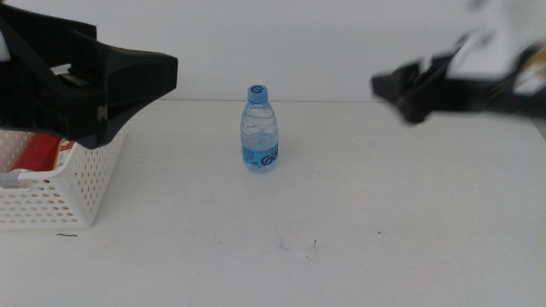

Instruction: Use arms to grab the bottles and put them into the dustbin to the left of the table.

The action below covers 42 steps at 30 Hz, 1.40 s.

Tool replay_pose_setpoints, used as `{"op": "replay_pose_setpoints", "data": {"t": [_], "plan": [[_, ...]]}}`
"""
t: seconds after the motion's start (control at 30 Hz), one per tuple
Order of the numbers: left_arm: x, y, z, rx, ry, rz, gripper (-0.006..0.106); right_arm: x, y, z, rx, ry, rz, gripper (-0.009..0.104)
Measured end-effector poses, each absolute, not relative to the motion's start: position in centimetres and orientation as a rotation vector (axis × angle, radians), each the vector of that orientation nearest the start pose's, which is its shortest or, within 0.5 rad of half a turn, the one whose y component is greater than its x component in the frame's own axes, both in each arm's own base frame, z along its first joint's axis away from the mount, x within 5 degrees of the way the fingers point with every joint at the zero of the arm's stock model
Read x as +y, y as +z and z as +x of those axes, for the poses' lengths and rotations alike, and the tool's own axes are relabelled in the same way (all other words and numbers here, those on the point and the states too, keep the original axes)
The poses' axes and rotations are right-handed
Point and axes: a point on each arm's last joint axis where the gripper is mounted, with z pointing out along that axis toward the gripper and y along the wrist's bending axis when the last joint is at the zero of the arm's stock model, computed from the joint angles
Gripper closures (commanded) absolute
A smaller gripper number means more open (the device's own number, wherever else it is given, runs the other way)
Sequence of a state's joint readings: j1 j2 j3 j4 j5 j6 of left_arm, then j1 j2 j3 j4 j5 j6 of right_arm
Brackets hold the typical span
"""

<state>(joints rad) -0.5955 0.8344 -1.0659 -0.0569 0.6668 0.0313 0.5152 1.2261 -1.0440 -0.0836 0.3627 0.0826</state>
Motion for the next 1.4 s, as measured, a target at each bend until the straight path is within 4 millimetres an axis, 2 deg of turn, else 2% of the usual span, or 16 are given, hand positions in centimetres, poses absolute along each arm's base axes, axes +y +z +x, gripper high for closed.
{"op": "replay_pose_setpoints", "data": {"t": [0.03,0.13,0.23,0.47,0.6,0.67,0.77,0.87,0.93,1.03,1.2,1.4], "plan": [[-9.0,42.7,12.7,1.854,-0.441,0.580,0.007,12.9,38.1,22.8,1.965,0.311,-0.531,0.016],[-9.0,42.7,12.7,1.854,-0.441,0.580,0.007,12.0,42.0,20.4,1.972,0.323,-0.593,0.016],[-9.0,42.7,12.7,1.854,-0.441,0.580,0.007,11.5,44.0,19.3,1.988,0.332,-0.611,0.016],[-9.0,42.7,12.7,1.853,-0.431,0.583,0.007,11.6,43.9,19.4,1.993,0.337,-0.613,0.016],[-9.0,42.9,13.2,1.783,-0.400,0.574,0.007,11.6,43.9,19.4,1.994,0.339,-0.613,0.016],[-9.6,42.4,14.1,1.716,-0.404,0.556,0.007,11.6,43.9,19.4,1.994,0.339,-0.613,0.016],[-11.3,40.1,16.8,1.559,-0.403,0.531,0.007,11.6,43.9,19.4,1.994,0.339,-0.613,0.016],[-13.1,35.6,19.1,1.447,-0.430,0.509,0.007,11.6,43.9,19.4,1.992,0.340,-0.612,0.016],[-13.8,31.9,20.4,1.482,-0.455,0.484,0.007,11.6,43.9,19.4,1.992,0.340,-0.612,0.016],[-14.4,28.0,21.6,1.567,-0.463,0.465,0.007,11.6,43.9,19.4,1.992,0.340,-0.612,0.016],[-15.4,24.4,23.1,1.665,-0.450,0.489,0.007,11.6,43.9,19.4,1.992,0.343,-0.611,0.016],[-15.8,22.5,23.9,1.711,-0.432,0.495,0.007,11.7,43.9,19.4,1.991,0.345,-0.610,0.016]]}}
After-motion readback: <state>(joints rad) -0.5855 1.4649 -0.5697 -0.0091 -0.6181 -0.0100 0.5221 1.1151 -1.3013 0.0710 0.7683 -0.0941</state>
